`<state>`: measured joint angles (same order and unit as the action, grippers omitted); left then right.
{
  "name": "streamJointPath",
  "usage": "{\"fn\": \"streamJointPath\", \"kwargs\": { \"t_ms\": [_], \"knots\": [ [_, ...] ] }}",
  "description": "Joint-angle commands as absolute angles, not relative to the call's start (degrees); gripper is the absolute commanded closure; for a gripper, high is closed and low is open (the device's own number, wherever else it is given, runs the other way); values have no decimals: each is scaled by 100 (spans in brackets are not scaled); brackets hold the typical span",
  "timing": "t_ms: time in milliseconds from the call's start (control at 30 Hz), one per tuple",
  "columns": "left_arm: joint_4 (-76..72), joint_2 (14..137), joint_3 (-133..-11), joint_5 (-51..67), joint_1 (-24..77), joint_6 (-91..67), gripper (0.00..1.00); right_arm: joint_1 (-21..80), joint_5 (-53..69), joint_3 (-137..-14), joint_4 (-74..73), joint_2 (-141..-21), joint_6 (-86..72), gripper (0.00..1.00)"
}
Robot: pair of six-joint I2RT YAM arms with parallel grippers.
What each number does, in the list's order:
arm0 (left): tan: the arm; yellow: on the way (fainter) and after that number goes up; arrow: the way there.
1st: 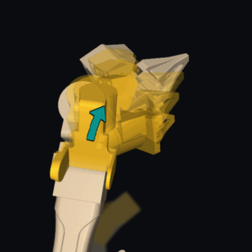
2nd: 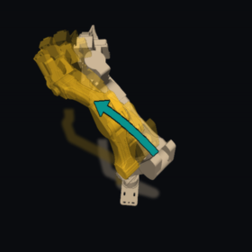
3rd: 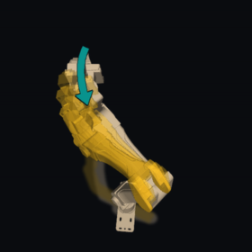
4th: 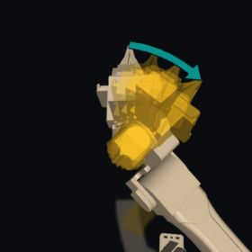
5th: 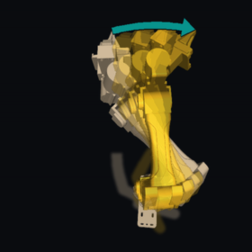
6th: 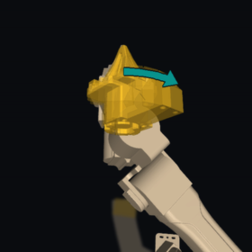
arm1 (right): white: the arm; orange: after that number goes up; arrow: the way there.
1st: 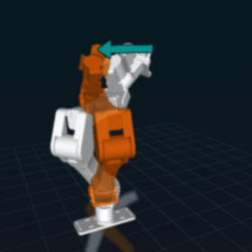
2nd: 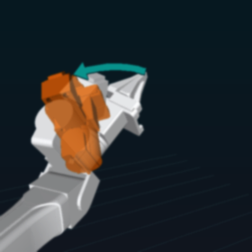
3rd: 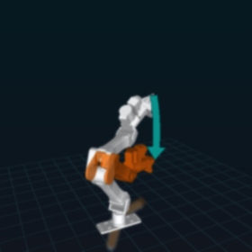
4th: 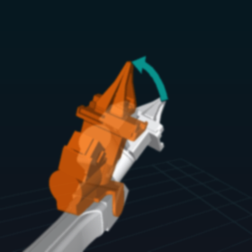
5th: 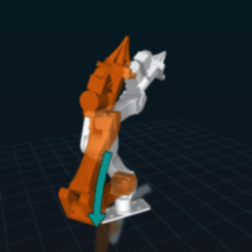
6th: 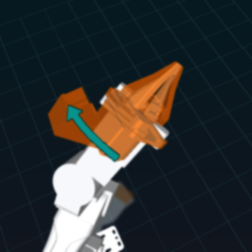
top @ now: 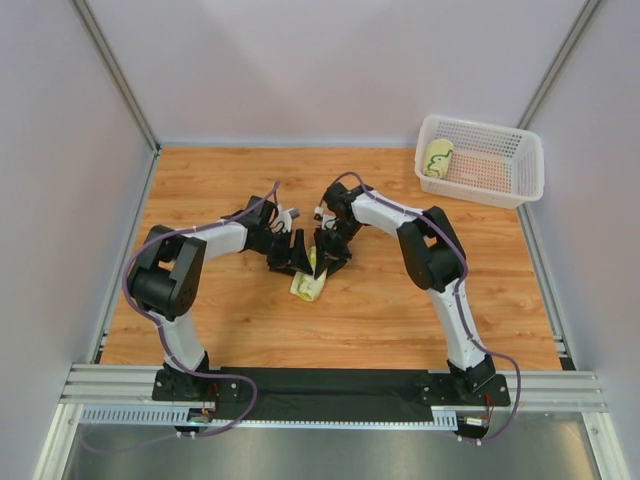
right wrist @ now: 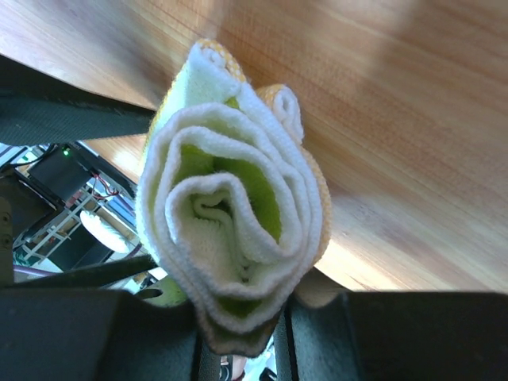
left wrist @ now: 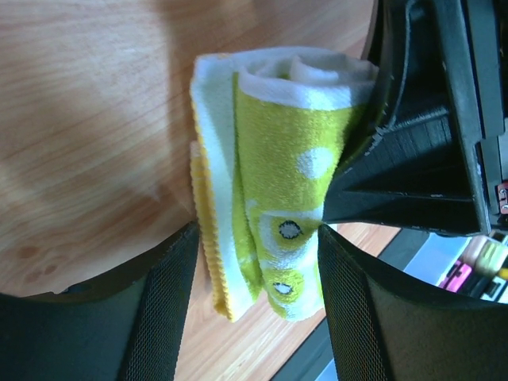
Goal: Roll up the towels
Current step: Roll the towel, then place the rolled towel into the container
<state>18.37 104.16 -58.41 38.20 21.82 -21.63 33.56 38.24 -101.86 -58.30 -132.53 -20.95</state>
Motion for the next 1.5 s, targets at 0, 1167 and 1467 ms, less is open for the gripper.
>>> {"fn": "streamJointPath", "kwargs": {
  "t_ms": [0, 1167, 1467],
  "knots": [
    [1538, 10221, -5766, 4078, 2267, -2145, 32, 3384, 3463, -10433, -5985, -13447, -2013, 76],
    [1644, 11733, -5994, 4386, 1767, -3761, 100, 2970, 3807, -8130, -3033, -11672, -3559, 32],
    [1398, 11804, -5836, 4509, 1731, -4315, 100, 3260, 3665, -7963, -2338, -11768, -3938, 36]
  ]
}}
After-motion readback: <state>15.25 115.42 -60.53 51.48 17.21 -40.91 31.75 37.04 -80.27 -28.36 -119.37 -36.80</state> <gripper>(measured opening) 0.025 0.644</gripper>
